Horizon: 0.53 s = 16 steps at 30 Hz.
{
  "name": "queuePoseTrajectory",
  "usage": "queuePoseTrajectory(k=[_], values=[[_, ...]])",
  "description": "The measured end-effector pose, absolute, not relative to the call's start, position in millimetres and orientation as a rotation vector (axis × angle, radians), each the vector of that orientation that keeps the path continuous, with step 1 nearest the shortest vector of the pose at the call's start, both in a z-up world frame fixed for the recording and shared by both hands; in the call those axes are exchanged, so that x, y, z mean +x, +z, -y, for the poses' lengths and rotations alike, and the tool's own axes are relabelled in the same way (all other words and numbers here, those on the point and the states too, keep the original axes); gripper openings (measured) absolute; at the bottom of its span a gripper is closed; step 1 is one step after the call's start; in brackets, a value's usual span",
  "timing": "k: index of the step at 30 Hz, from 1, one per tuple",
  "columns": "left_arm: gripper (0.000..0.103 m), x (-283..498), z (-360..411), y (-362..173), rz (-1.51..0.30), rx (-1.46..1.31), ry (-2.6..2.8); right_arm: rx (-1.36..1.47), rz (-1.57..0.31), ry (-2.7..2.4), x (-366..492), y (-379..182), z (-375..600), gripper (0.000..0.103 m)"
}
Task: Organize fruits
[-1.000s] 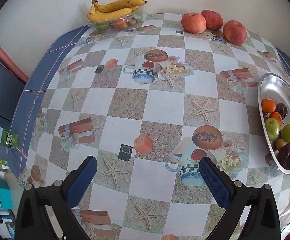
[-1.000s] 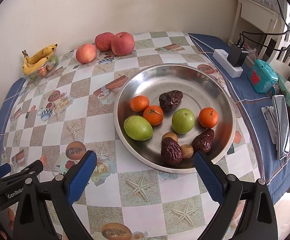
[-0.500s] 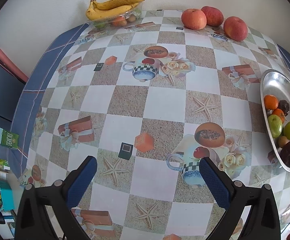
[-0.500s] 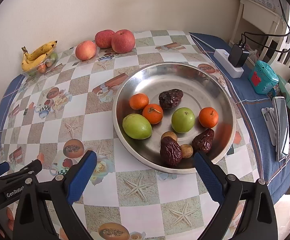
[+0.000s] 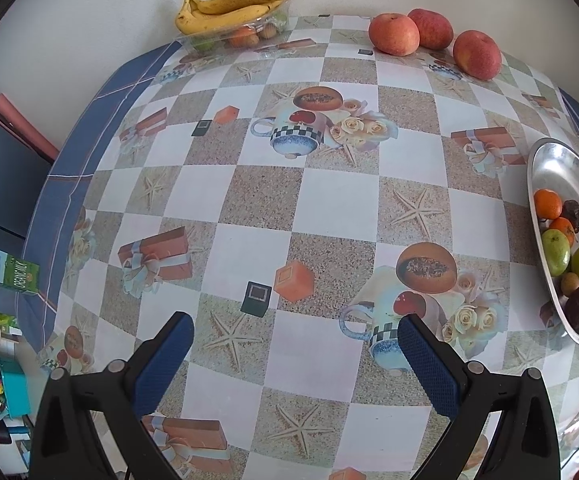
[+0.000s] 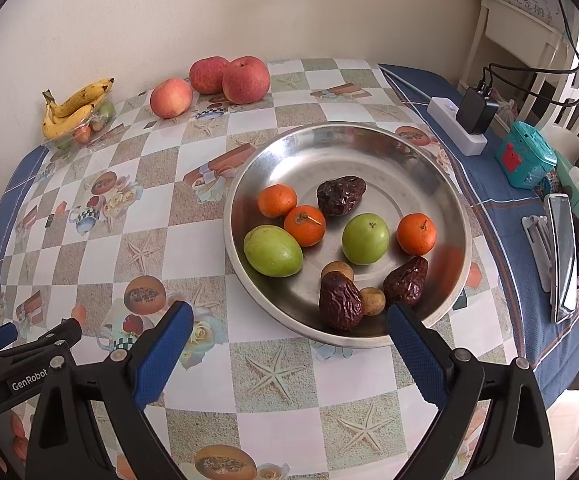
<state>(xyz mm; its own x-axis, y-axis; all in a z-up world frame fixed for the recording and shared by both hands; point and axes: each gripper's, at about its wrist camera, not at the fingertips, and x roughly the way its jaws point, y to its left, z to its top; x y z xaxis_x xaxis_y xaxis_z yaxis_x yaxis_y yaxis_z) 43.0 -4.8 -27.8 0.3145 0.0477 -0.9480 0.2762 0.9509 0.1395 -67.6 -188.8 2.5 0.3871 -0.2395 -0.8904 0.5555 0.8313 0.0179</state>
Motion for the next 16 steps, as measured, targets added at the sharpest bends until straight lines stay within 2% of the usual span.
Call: queuePoseTrajectory(k=[16], values=[[0.103, 41.5, 4.9, -24.4, -1.234, 0.311, -0.151, 0.339, -1.061, -0.517, -67.6, 2.0, 188.9, 0.098]])
